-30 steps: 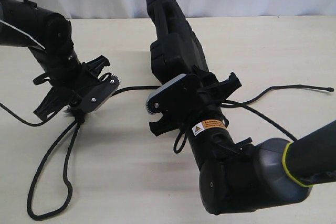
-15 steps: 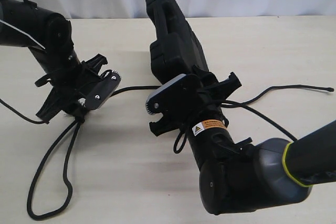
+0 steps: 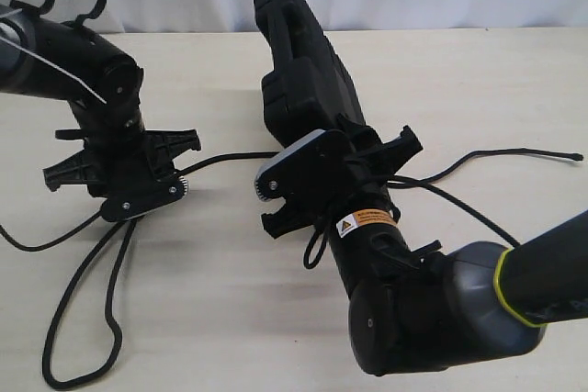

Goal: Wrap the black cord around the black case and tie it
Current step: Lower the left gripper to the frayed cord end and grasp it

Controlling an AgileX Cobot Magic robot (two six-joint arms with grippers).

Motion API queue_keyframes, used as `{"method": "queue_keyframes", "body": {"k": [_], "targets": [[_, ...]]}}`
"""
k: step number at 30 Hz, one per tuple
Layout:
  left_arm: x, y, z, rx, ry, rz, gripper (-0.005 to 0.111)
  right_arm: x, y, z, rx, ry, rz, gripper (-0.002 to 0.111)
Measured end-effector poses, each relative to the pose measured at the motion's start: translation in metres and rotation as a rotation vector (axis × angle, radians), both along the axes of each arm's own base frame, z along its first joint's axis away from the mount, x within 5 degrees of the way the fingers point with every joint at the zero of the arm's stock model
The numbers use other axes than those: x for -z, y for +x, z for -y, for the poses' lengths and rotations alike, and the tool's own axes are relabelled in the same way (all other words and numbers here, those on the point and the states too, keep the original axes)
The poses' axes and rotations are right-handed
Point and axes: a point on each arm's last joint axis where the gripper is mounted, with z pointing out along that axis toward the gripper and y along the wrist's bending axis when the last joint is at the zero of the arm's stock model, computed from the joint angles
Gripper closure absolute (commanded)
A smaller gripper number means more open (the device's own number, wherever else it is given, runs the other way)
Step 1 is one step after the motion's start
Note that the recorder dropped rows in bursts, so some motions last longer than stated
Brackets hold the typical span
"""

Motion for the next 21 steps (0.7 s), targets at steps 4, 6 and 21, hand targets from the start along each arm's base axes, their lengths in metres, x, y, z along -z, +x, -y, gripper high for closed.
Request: {"method": "queue_keyframes", "body": {"k": [4, 6, 21], "targets": [[-0.0002, -0.0001, 0.0041, 0.021, 0.004, 0.009, 0.057, -0.0002, 0.0000, 0.0001, 0.000, -0.001, 0.002, 0.104], [-0.0001, -0.0010, 0.0034, 0.022, 0.012, 0.000, 0.057, -0.0002, 0.0000, -0.0001, -0.002, -0.001, 0.003, 0.104], [0.0003, -0.0090, 0.0068, 0.030, 0.050, -0.069, 0.057, -0.0004, 0.0000, -0.0006, -0.013, -0.032, 0.010, 0.104]]}}
